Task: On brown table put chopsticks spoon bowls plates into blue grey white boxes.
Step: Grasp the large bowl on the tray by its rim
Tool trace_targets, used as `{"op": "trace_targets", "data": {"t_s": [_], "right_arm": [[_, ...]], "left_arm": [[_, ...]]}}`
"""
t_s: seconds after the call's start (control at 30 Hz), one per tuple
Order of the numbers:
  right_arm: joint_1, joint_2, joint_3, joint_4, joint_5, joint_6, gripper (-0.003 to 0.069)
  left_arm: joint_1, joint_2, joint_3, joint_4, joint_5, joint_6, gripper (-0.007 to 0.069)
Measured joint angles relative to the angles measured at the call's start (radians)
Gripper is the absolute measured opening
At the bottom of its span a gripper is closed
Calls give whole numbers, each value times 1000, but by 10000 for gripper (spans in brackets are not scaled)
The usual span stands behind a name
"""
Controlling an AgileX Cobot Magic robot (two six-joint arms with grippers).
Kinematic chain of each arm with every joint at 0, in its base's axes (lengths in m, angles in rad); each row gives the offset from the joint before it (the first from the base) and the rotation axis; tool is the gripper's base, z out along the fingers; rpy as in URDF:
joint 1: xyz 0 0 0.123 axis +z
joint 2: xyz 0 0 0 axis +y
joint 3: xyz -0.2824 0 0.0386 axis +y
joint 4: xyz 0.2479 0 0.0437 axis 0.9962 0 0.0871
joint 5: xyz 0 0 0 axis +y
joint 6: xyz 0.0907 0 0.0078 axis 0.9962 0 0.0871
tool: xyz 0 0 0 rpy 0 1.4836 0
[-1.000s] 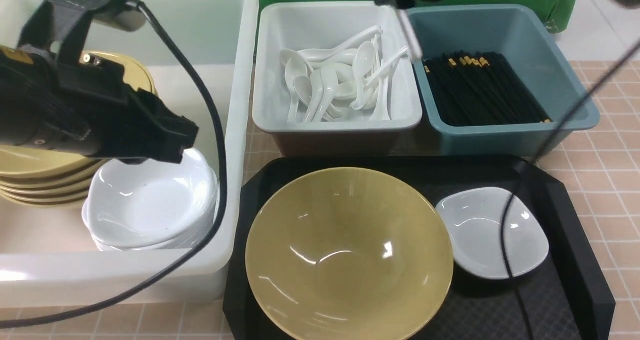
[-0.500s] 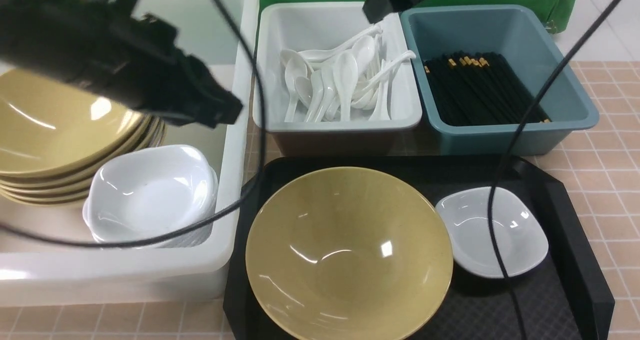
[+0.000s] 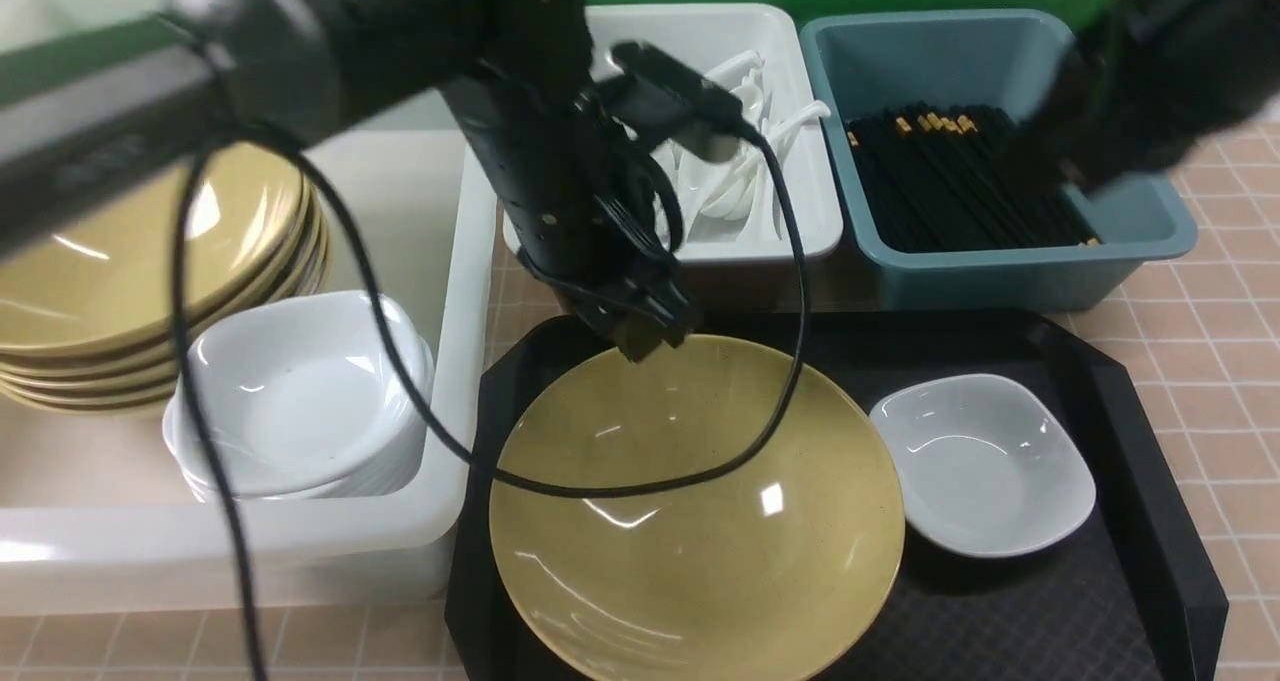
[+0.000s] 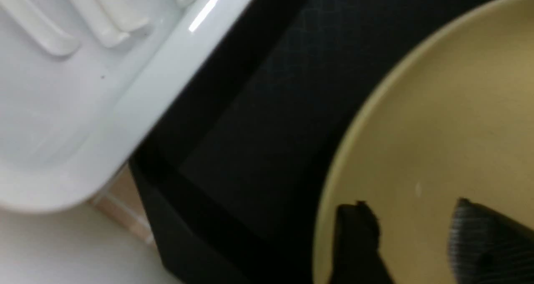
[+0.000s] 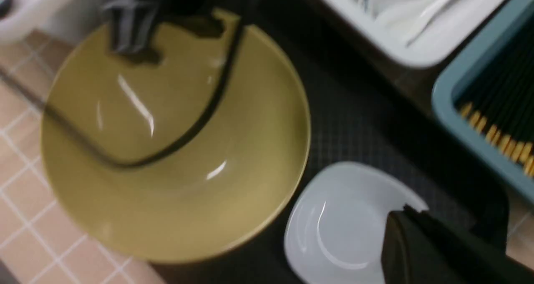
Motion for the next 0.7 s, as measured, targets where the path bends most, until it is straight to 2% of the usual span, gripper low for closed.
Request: {"op": "trace_targets", "data": {"t_s": [0.03, 0.17, 0.27, 0.37, 0.43, 0.5, 0.57, 0.63, 0.7], "right_arm": [[0, -5, 7, 0, -5, 0, 36], [0, -64, 92, 0, -22, 0, 36], [0, -64, 108, 0, -29, 0, 36], [0, -62, 110, 2, -33, 0, 36], [2, -61, 110, 2, -39, -1, 37], [22, -61, 110, 3, -50, -23, 37], [51, -58, 103, 3, -50, -42, 37], [94, -48, 85, 1, -49, -53, 37], [143, -30, 58, -7, -49, -57, 37]], "left_arm": [[0, 9, -1, 2, -5, 0, 318], [0, 84, -9, 13, -67, -2, 428], [0, 118, -9, 13, -87, -2, 442], [0, 140, -9, 11, -81, -9, 426], [0, 143, -9, 8, -65, -20, 385], [-2, 143, -10, 7, -40, -43, 245], [-2, 134, -13, 2, 7, -46, 150], [3, 118, -17, -31, 24, -77, 83], [10, 99, -18, -56, 24, -91, 51]]}}
